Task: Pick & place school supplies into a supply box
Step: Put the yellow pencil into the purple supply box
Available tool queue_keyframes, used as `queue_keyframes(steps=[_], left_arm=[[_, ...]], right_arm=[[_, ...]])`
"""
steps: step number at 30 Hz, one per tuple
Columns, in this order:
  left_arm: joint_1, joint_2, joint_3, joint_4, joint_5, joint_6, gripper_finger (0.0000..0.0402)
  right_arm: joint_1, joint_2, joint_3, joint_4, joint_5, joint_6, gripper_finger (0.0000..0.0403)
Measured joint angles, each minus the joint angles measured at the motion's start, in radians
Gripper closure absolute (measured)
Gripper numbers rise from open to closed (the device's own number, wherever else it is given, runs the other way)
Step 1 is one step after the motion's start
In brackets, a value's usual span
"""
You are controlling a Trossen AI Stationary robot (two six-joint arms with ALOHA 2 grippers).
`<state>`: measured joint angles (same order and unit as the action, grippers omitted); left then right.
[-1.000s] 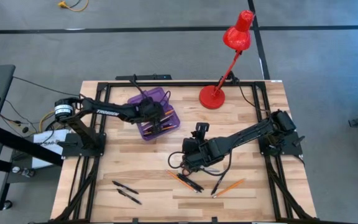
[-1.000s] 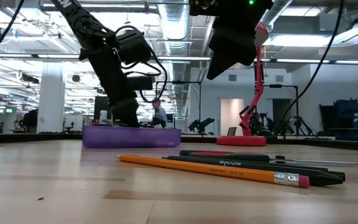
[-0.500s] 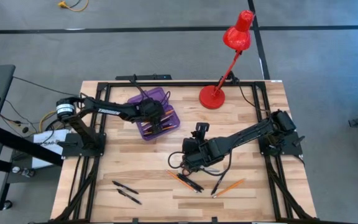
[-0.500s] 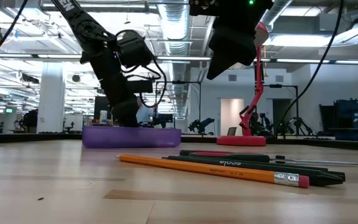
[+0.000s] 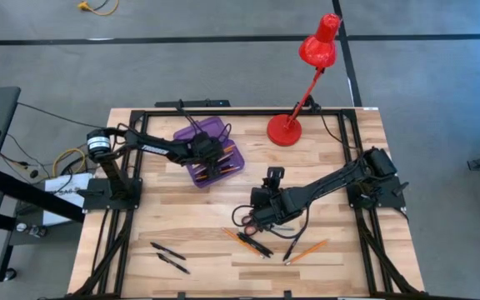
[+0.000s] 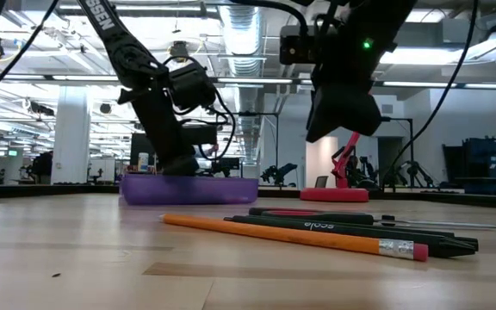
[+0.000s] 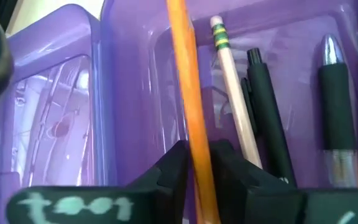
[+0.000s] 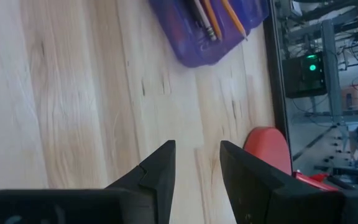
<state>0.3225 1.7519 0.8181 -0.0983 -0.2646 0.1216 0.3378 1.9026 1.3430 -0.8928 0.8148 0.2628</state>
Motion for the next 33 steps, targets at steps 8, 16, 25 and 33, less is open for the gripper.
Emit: queue_keyframes(steps=[8, 16, 25, 33], left_arm=[[-0.042, 0.000, 0.028, -0.093, -0.056, 0.027, 0.0394], [-0.074, 0.000, 0.051, -0.159, -0.083, 0.043, 0.0388], [-0.075, -0.001, 0.054, -0.153, -0.010, 0.037, 0.0320], [-0.077, -0.043, 0.052, -0.191, 0.008, 0.012, 0.0252]], right_arm=[[0.000, 0.000, 0.000, 0.005, 0.002, 0.000, 0.0282], [-0.008, 0.000, 0.000, 0.018, 0.001, 0.000, 0.0282], [-0.012, 0.000, 0.000, 0.016, 0.000, -0.001, 0.0282], [-0.026, 0.000, 0.000, 0.015, -0.001, -0.008, 0.0282]])
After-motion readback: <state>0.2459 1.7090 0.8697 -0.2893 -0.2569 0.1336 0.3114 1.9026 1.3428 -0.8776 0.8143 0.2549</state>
